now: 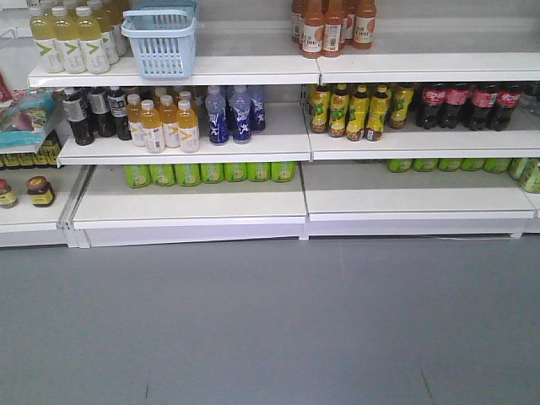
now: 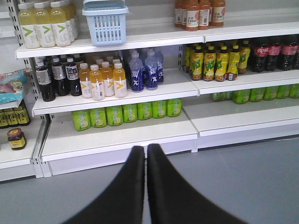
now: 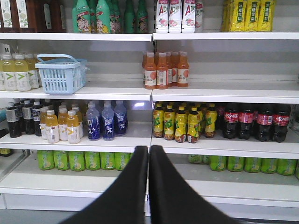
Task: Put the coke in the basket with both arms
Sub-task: 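Drive the base toward the shelf holding the light-blue basket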
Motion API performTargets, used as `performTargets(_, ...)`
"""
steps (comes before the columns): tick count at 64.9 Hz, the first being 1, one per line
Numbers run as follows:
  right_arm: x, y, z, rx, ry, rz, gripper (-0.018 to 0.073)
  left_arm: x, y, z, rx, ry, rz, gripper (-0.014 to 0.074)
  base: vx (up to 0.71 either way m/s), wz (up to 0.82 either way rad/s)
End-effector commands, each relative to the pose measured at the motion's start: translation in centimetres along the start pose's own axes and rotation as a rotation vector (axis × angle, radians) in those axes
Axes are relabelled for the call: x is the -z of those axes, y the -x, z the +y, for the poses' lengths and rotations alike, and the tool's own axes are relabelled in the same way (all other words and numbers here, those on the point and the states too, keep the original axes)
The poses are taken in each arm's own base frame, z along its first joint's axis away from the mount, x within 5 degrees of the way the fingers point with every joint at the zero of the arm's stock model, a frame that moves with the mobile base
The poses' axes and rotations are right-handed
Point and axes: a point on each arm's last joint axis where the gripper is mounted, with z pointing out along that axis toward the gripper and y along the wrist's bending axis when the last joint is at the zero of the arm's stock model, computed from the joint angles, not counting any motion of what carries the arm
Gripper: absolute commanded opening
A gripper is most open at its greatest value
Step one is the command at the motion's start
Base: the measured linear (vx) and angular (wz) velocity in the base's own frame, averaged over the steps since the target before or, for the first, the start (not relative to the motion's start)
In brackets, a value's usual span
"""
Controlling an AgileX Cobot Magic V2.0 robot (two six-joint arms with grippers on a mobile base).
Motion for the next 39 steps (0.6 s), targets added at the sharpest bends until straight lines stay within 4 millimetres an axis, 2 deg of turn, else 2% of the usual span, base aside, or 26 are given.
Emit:
performTargets(1,0.05,0.10,0.08,0.008,0.007,-0.067,-0.0005,-0.09,0.40,-0.07,0.002,-0.009,-0.055,-0.0005,0.00,0.00)
performTargets(39,0.05,0.10,0.08,0.008,0.007,-0.067,-0.0005,-0.09,0.40,-0.07,0.002,-0.009,-0.055,-0.0005,0.00,0.00)
